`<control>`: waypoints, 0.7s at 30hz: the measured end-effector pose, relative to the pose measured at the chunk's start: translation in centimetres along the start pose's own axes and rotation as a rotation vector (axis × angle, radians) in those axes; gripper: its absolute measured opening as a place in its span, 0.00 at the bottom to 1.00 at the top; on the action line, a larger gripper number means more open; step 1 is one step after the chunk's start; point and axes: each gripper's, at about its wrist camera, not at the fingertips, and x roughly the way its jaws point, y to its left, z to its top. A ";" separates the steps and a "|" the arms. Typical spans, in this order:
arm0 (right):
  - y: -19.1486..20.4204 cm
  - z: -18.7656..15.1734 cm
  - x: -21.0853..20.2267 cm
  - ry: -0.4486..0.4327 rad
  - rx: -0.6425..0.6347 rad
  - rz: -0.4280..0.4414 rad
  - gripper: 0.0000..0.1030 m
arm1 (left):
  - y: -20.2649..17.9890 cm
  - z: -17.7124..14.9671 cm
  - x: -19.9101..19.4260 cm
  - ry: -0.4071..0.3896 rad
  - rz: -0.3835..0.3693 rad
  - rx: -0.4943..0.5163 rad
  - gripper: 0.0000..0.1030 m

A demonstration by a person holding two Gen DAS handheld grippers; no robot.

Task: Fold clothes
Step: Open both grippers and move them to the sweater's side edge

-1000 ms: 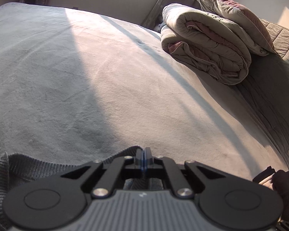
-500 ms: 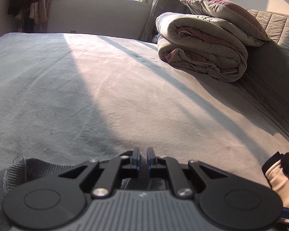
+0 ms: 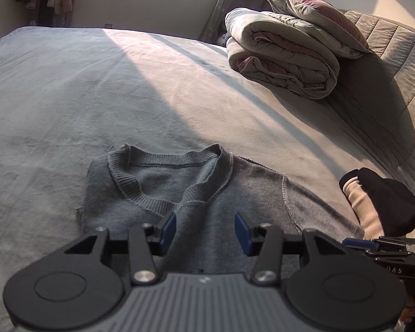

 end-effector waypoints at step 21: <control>19.4 5.3 6.9 -0.010 0.036 0.176 0.40 | 15.9 -1.5 -1.4 -0.141 0.145 -0.416 0.36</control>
